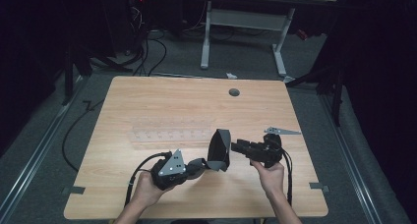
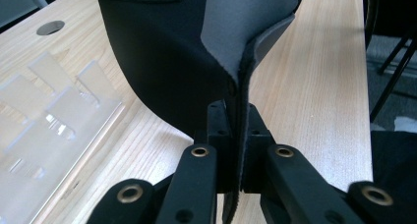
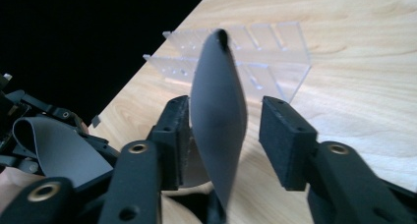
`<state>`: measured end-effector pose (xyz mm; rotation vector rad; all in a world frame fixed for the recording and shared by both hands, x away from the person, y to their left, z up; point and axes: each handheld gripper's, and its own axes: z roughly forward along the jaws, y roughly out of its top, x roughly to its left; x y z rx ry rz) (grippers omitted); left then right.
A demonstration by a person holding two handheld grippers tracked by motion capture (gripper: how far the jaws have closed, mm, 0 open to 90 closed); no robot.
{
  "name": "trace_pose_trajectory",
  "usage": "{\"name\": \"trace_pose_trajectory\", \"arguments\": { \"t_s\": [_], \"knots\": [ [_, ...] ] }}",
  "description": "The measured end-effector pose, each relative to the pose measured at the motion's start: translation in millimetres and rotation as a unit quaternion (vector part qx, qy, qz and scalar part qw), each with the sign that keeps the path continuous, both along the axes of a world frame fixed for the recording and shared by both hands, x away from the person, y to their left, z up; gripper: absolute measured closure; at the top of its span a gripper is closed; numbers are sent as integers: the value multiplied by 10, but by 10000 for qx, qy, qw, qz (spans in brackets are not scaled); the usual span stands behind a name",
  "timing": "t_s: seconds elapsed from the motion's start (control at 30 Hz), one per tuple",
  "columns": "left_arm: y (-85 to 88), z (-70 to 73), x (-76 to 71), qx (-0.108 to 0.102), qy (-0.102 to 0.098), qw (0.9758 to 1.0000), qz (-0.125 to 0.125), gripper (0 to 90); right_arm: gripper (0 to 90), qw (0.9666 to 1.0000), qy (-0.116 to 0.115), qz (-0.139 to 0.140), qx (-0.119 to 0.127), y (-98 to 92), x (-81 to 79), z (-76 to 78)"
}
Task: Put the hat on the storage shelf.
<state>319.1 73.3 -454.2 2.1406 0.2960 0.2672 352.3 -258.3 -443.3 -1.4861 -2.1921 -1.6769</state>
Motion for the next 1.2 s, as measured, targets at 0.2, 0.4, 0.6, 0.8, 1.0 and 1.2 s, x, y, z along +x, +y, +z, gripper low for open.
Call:
{"name": "trace_pose_trajectory", "arguments": {
  "t_s": [0.2,0.4,0.6,0.8,1.0,1.2],
  "knots": [
    [111,10,40,-176,172,9995,173,867,502,9994,-158,-260,-164,-157,-75,-54],
    [209,37,57,-321,272,9986,323,867,487,9976,-176,-487,-464,-257,-133,-175],
    [305,86,76,-407,319,9978,415,867,479,9939,-277,-716,-785,-298,-160,-302],
    [398,119,104,-568,320,9962,577,867,470,9848,-464,-1002,-1341,-313,-184,-480],
    [511,160,126,-801,324,9936,721,867,439,9681,-550,-1327,-2051,-321,-177,-651],
    [591,199,146,-863,298,9922,849,867,433,9514,-569,-1452,-2656,-279,-130,-734]
  ]
}}
